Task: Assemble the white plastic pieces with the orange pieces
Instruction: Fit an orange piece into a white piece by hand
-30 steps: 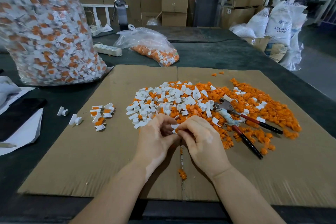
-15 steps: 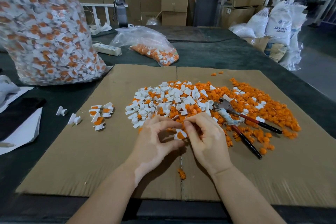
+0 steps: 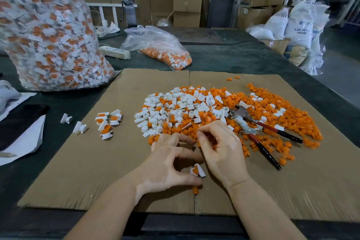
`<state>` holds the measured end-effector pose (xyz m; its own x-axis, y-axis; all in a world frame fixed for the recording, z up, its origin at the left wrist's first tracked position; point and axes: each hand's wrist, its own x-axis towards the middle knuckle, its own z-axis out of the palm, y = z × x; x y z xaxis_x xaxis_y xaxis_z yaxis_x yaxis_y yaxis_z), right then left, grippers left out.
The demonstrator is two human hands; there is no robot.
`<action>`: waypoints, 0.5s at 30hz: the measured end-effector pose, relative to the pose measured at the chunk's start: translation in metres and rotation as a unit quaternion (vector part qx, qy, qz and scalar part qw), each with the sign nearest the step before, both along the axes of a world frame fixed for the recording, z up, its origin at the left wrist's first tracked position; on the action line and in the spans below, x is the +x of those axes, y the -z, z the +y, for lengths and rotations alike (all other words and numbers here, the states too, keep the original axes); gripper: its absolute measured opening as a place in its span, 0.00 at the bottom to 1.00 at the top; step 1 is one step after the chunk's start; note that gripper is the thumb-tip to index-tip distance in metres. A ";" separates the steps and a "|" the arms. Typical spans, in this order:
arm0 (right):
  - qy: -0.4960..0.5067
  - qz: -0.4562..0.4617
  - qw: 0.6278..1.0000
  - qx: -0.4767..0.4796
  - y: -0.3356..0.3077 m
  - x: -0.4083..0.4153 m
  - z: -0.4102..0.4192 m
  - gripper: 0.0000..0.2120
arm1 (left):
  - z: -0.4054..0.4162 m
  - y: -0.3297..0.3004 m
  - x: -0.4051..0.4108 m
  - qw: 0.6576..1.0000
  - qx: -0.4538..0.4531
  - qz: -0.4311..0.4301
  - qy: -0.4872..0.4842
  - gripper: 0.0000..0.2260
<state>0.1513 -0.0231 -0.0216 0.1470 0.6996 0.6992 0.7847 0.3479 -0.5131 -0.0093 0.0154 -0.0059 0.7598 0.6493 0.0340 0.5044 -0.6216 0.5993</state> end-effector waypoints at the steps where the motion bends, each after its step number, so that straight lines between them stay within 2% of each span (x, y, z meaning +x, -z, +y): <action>1: -0.001 -0.003 1.000 -0.002 0.000 0.000 0.000 0.04 | 0.002 -0.001 -0.001 1.000 -0.022 -0.020 -0.010 0.15; 3: -0.002 -0.007 1.000 -0.004 0.001 0.001 0.000 0.03 | 0.006 -0.002 -0.004 0.994 -0.041 -0.085 -0.062 0.10; 5: -0.002 -0.011 1.000 -0.004 0.002 0.002 0.001 0.02 | 0.010 -0.003 -0.008 0.974 -0.011 -0.159 -0.163 0.04; 8: -0.006 -0.028 1.000 -0.013 0.002 0.001 0.002 0.03 | 0.019 0.000 -0.018 0.914 -0.017 -0.255 -0.315 0.08; 11: -0.023 -0.060 0.997 -0.030 0.001 -0.003 0.002 0.02 | 0.025 0.001 -0.024 0.886 -0.015 -0.269 -0.378 0.08; 13: -0.028 -0.087 0.995 -0.051 0.000 -0.005 0.001 0.02 | 0.029 0.003 -0.027 0.884 -0.004 -0.249 -0.395 0.08; 15: -0.028 -0.116 0.990 -0.080 -0.001 -0.006 0.001 0.05 | 0.031 0.004 -0.028 0.892 0.000 -0.211 -0.400 0.06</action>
<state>0.1449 -0.0220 -0.0204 -0.0468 0.8069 0.5888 0.8699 0.3227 -0.3731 -0.0374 0.0462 -0.0104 -0.0282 0.9779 0.2074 0.5157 -0.1635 0.8411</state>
